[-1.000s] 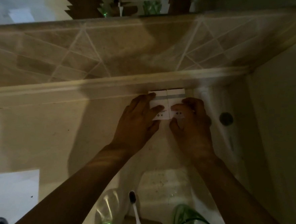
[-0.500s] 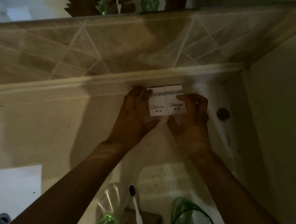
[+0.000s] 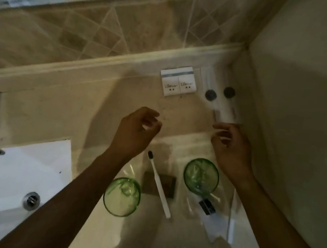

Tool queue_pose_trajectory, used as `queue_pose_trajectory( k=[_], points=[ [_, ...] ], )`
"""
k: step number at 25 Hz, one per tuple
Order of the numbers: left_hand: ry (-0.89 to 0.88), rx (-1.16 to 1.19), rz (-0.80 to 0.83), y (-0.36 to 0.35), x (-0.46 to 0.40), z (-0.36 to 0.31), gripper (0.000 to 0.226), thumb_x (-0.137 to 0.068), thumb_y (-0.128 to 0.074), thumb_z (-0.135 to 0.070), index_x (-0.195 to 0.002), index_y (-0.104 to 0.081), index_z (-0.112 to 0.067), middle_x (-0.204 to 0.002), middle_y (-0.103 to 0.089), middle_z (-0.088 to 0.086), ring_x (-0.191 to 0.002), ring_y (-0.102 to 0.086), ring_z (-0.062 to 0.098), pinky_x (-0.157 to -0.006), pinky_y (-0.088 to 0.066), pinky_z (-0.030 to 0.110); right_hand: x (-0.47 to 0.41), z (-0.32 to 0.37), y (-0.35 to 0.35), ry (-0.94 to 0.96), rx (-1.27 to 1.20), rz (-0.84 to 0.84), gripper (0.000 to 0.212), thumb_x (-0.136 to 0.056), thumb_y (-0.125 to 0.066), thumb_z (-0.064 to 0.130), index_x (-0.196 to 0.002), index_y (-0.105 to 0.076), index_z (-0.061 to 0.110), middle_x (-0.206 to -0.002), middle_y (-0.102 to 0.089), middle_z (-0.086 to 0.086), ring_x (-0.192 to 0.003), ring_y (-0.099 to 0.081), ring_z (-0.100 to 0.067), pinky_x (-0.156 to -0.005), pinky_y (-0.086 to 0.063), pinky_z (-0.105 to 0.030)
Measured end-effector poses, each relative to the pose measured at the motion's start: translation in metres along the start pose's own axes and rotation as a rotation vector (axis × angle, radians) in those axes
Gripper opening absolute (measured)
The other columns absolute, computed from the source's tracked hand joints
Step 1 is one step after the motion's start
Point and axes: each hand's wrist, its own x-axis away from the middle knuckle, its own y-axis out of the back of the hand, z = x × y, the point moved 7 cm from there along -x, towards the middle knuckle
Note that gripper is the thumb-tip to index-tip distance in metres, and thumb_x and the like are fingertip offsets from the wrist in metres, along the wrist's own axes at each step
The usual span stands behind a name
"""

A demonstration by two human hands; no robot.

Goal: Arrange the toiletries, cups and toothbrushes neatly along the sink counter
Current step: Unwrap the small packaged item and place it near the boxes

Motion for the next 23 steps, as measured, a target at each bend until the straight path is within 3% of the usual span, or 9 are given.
queue_pose_trajectory(
  k=[1, 3, 5, 9, 13, 17, 20, 23],
  points=[
    [0.042, 0.084, 0.03, -0.002, 0.018, -0.004, 0.014, -0.09, -0.07, -0.027, -0.104, -0.07, -0.023, -0.088, -0.071, -0.011, -0.077, -0.068, 0.002, -0.067, -0.054, 0.017, 0.017, -0.008, 0.009, -0.005, 0.029, -0.011, 0.025, -0.088, -0.063, 0.011, -0.101, -0.063, 0.033, -0.117, -0.061, -0.001, -0.088, -0.062, -0.001, -0.07, -0.05, -0.01],
    [0.132, 0.282, 0.067, -0.009, 0.054, -0.011, 0.004, -0.09, -0.069, -0.019, -0.092, -0.073, -0.019, -0.079, -0.073, -0.001, -0.068, -0.071, 0.014, -0.063, -0.059, 0.027, 0.049, -0.023, 0.025, -0.041, 0.051, -0.042, 0.025, -0.087, -0.063, 0.009, -0.097, -0.065, 0.032, -0.111, -0.064, 0.0, -0.086, -0.063, -0.001, -0.074, -0.051, -0.02],
    [0.177, 0.405, 0.085, -0.019, 0.092, -0.017, 0.008, -0.091, -0.067, -0.014, -0.087, -0.073, -0.016, -0.074, -0.074, 0.003, -0.064, -0.07, 0.018, -0.062, -0.058, 0.033, 0.077, -0.039, 0.034, -0.101, 0.029, -0.059, 0.027, -0.087, -0.064, 0.009, -0.095, -0.064, 0.034, -0.107, -0.066, 0.0, -0.086, -0.063, -0.002, -0.075, -0.052, -0.024],
    [0.37, 0.583, 0.226, -0.067, 0.165, -0.002, 0.014, -0.095, -0.061, -0.013, -0.09, -0.071, -0.004, -0.07, -0.07, 0.008, -0.056, -0.062, 0.018, -0.049, -0.05, 0.028, 0.128, -0.06, 0.033, -0.16, 0.069, -0.014, 0.024, -0.088, -0.063, 0.009, -0.095, -0.065, 0.032, -0.102, -0.068, 0.003, -0.087, -0.062, -0.001, -0.072, -0.048, -0.017],
    [0.581, 0.639, 0.379, -0.127, 0.211, 0.043, 0.013, -0.095, -0.057, -0.008, -0.09, -0.067, -0.001, -0.079, -0.069, 0.019, -0.063, -0.063, 0.025, -0.051, -0.05, 0.029, 0.165, -0.061, 0.011, -0.128, 0.204, 0.104, 0.015, -0.087, -0.063, 0.012, -0.096, -0.067, 0.023, -0.096, -0.066, 0.006, -0.085, -0.061, -0.004, -0.069, -0.043, -0.012],
    [0.635, 0.682, 0.315, -0.139, 0.226, 0.067, 0.01, -0.094, -0.055, -0.007, -0.092, -0.065, -0.005, -0.087, -0.072, 0.02, -0.068, -0.066, 0.029, -0.062, -0.055, 0.039, 0.189, -0.064, -0.002, -0.103, 0.263, 0.146, 0.017, -0.086, -0.062, 0.014, -0.099, -0.067, 0.025, -0.1, -0.064, 0.006, -0.087, -0.061, -0.008, -0.071, -0.044, -0.018],
    [0.613, 0.684, 0.341, -0.134, 0.223, 0.069, 0.013, -0.095, -0.055, -0.006, -0.09, -0.066, -0.004, -0.087, -0.072, 0.021, -0.069, -0.066, 0.03, -0.06, -0.054, 0.035, 0.198, -0.064, -0.003, -0.096, 0.278, 0.13, 0.017, -0.087, -0.061, 0.014, -0.1, -0.066, 0.024, -0.099, -0.062, 0.006, -0.083, -0.058, -0.006, -0.068, -0.039, -0.011],
    [0.579, 0.669, 0.372, -0.129, 0.22, 0.066, 0.014, -0.096, -0.054, -0.005, -0.09, -0.067, -0.003, -0.085, -0.071, 0.021, -0.07, -0.065, 0.03, -0.056, -0.053, 0.03, 0.202, -0.064, -0.002, -0.102, 0.286, 0.097, 0.018, -0.086, -0.061, 0.013, -0.1, -0.067, 0.022, -0.098, -0.061, 0.005, -0.084, -0.058, -0.009, -0.068, -0.039, -0.014]
  ],
)
